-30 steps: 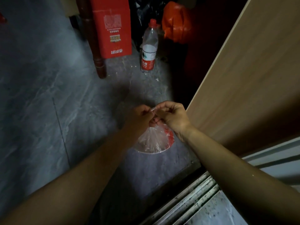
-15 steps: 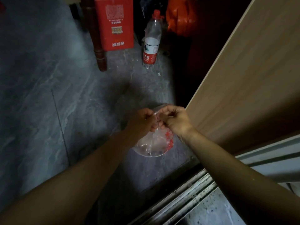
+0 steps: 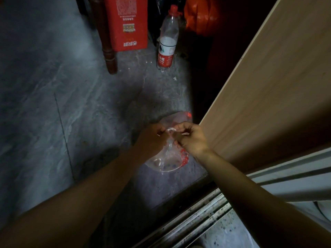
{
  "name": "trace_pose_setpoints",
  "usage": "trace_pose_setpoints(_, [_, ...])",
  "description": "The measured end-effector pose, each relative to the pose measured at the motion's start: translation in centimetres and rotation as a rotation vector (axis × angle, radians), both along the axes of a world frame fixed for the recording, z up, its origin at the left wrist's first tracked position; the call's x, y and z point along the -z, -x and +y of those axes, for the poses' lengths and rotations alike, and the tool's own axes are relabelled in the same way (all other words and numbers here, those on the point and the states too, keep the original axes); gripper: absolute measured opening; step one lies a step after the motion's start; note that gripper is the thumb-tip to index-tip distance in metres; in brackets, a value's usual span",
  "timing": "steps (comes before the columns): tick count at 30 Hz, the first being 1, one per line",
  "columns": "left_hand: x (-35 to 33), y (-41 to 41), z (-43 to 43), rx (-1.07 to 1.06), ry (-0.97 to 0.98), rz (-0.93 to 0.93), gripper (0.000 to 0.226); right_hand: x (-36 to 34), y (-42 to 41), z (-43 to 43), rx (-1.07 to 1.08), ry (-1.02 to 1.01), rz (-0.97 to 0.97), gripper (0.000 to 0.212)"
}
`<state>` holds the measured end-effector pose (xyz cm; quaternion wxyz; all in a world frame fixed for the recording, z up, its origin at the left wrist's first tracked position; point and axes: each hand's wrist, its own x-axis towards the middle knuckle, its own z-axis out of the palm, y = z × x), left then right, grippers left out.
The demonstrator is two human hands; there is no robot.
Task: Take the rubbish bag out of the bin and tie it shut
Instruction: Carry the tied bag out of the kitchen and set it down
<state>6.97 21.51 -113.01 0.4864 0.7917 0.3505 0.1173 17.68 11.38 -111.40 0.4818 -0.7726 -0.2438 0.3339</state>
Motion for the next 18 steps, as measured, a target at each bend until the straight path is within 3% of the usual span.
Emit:
trace_pose_setpoints(4, [0.1, -0.2, -0.1, 0.018, -0.095, 0.037, 0.023, 0.9, -0.2, -0.5, -0.022, 0.123, -0.230, 0.033])
trace_pose_setpoints(6, [0.4, -0.2, 0.1, 0.103, -0.274, 0.119, 0.033, 0.8, 0.0, -0.5, -0.035, 0.196, -0.242, 0.051])
trace_pose_setpoints(8, [0.7, -0.1, 0.0, 0.240, -0.430, 0.132, 0.034, 0.4, 0.4, -0.2, -0.077, 0.228, -0.201, 0.046])
trace_pose_setpoints(10, [1.3, 0.2, 0.3, 0.286, -0.308, 0.165, 0.036, 0.3, 0.7, -0.1, -0.080, 0.259, -0.123, 0.040])
trace_pose_setpoints(13, [2.9, 0.2, 0.5, 0.512, -0.517, 0.323, 0.038, 0.8, 0.8, -0.1, -0.083, 0.281, -0.069, 0.036])
trace_pose_setpoints(15, [3.2, -0.1, 0.3, 0.534, -0.648, 0.401, 0.040, 1.1, 0.9, -0.2, -0.068, 0.260, -0.047, 0.036])
trace_pose_setpoints(18, [3.5, -0.4, 0.3, 0.502, -0.686, 0.416, 0.042, 1.5, 0.9, 0.1, -0.057, 0.233, -0.001, 0.042])
